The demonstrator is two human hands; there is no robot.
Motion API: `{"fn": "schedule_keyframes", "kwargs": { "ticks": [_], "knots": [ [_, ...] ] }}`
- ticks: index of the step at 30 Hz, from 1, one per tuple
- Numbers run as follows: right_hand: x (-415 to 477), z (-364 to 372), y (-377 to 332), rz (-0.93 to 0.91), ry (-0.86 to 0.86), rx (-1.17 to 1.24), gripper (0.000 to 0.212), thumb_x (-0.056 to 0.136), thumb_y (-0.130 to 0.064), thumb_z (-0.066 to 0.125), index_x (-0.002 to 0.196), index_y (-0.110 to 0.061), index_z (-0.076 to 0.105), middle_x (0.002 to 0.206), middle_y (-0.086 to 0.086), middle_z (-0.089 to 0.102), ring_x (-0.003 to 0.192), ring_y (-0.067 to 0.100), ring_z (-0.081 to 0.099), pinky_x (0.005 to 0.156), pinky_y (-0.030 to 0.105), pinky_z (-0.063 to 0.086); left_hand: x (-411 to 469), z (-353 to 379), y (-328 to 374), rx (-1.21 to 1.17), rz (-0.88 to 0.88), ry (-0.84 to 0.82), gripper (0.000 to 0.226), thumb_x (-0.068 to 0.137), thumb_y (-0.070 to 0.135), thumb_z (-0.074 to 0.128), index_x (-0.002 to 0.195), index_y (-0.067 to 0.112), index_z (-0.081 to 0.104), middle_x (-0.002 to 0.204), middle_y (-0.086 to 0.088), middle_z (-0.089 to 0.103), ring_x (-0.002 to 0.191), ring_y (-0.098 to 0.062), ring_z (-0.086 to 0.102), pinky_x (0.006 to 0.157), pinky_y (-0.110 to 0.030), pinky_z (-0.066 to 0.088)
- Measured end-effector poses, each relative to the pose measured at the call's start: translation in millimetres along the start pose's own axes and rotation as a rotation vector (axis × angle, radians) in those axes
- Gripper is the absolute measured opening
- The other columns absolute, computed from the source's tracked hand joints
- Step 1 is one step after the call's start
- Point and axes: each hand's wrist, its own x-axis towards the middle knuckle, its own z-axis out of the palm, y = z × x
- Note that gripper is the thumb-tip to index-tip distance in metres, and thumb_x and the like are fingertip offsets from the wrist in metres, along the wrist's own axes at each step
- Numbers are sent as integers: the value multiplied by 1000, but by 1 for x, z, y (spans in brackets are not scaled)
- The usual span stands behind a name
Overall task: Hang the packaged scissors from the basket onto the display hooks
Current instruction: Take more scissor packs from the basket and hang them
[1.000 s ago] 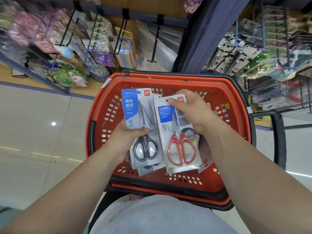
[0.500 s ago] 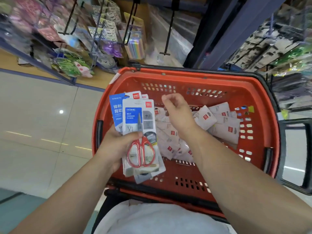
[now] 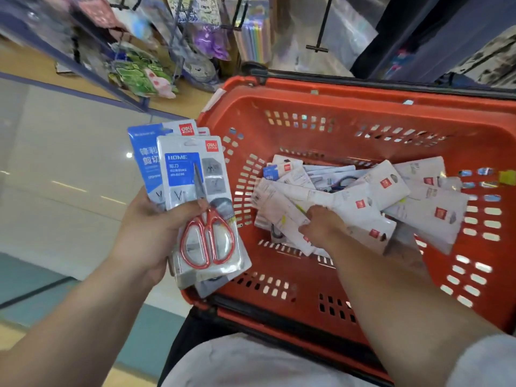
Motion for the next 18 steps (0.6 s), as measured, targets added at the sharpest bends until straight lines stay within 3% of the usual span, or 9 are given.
{"fn": "schedule_keyframes", "kwargs": {
  "ticks": [3, 6, 8, 9, 11, 13, 15, 17, 18],
  "knots": [
    [-1, 8, 0, -30, -30, -30, 38, 101, -35, 61, 133, -15, 60, 132, 14, 65, 116, 32, 63, 85, 34, 50, -1, 4, -4, -2, -27, -19, 45, 83, -5, 76, 123, 14, 69, 111, -8, 80, 96, -29, 79, 81, -45, 64],
    [-16, -9, -1, -81, 10, 103, 40, 103, -23, 59, 142, -15, 52, 135, 14, 63, 117, 34, 63, 90, 38, 53, -3, 8, -2, -4, -30, -27, 53, 77, -4, 82, 125, 15, 68, 113, -8, 80, 98, -31, 79, 86, -47, 62],
    [-33, -29, 1, -113, 41, 303, 48, 98, -10, 61, 143, -23, 49, 125, 5, 64, 97, 35, 71, 79, 43, 60, -4, 11, 0, -2, -18, -18, 49, 82, -7, 78, 125, 14, 68, 113, -9, 80, 99, -31, 78, 89, -50, 61],
    [-44, -41, 1, -136, 51, 400, 47, 97, -6, 61, 139, -26, 54, 119, -1, 63, 86, 35, 73, 72, 45, 62, -3, 13, 0, -3, -14, -16, 47, 84, -8, 76, 125, 14, 68, 112, -9, 80, 99, -32, 78, 90, -51, 61],
    [-68, -66, 1, -157, 50, 548, 25, 98, -9, 60, 116, -23, 70, 115, -4, 66, 74, 32, 75, 68, 47, 64, -4, 18, 1, -3, -3, -11, 46, 86, -8, 75, 125, 14, 69, 113, -9, 80, 100, -32, 78, 92, -53, 61],
    [-92, -89, 1, -149, -29, 751, 17, 100, -21, 58, 102, -19, 75, 116, 1, 74, 82, 20, 78, 74, 38, 62, -7, 23, 1, 2, 7, -1, 46, 85, -7, 76, 125, 15, 69, 112, -7, 80, 100, -31, 78, 93, -55, 61],
    [-115, -108, 5, -195, -165, 958, 27, 90, -31, 57, 108, -19, 73, 118, 1, 76, 100, 13, 76, 84, 31, 59, -11, 29, 2, 3, 12, 1, 44, 85, -7, 77, 123, 15, 71, 109, -5, 81, 97, -29, 79, 92, -53, 62],
    [-134, -119, 13, -286, -187, 956, 28, 89, -17, 61, 116, -18, 70, 117, -2, 77, 104, 6, 74, 86, 27, 58, -15, 35, 3, -5, 14, -6, 44, 85, -6, 77, 123, 14, 71, 108, -5, 81, 96, -27, 79, 92, -53, 62],
    [-140, -122, 17, -312, -144, 905, 27, 93, -5, 65, 117, -17, 69, 111, -2, 78, 96, 0, 74, 80, 23, 56, -17, 38, 4, -8, 16, -10, 45, 85, -6, 77, 125, 14, 70, 109, -5, 81, 97, -28, 79, 93, -54, 61]
  ]
}}
